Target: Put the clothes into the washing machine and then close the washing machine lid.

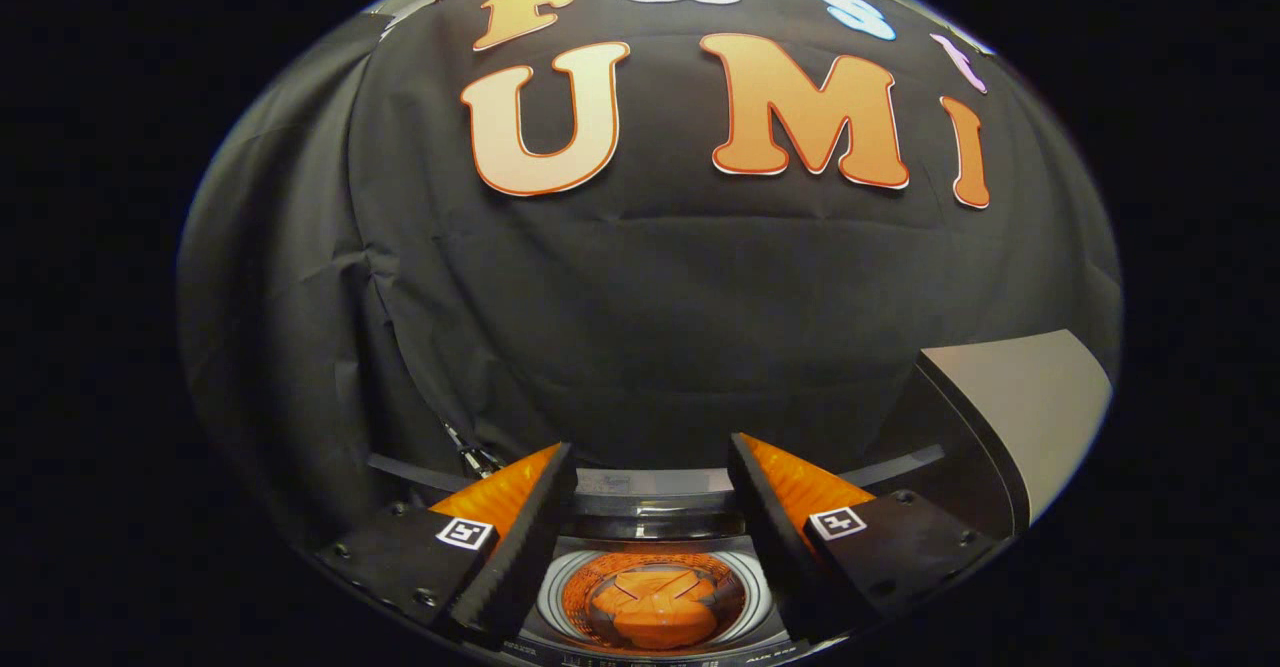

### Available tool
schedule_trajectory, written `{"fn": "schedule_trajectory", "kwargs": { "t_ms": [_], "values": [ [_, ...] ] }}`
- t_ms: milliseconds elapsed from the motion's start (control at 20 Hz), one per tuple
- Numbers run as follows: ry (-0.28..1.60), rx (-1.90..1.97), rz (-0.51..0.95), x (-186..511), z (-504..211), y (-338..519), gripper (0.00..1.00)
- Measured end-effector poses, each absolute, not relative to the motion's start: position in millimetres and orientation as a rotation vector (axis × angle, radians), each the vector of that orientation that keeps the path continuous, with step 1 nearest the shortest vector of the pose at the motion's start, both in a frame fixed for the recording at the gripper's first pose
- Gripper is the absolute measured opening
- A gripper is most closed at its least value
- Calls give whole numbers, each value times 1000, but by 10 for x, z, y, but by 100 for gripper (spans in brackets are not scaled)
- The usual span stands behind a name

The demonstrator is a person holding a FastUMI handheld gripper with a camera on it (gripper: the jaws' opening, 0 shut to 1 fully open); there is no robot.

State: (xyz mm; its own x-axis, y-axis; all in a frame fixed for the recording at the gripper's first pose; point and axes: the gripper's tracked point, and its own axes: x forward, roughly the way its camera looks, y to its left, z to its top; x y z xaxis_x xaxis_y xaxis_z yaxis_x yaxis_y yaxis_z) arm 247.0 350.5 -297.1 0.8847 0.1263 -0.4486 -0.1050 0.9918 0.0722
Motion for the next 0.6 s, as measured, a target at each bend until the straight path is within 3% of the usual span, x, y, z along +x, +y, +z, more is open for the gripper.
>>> {"fn": "schedule_trajectory", "kwargs": {
  "t_ms": [400, 600],
  "values": [
    [406, 64, 125, 2216, -3036, 3503, 99],
    [463, 73, 124, 2126, -3327, 3490, 99]
  ]
}}
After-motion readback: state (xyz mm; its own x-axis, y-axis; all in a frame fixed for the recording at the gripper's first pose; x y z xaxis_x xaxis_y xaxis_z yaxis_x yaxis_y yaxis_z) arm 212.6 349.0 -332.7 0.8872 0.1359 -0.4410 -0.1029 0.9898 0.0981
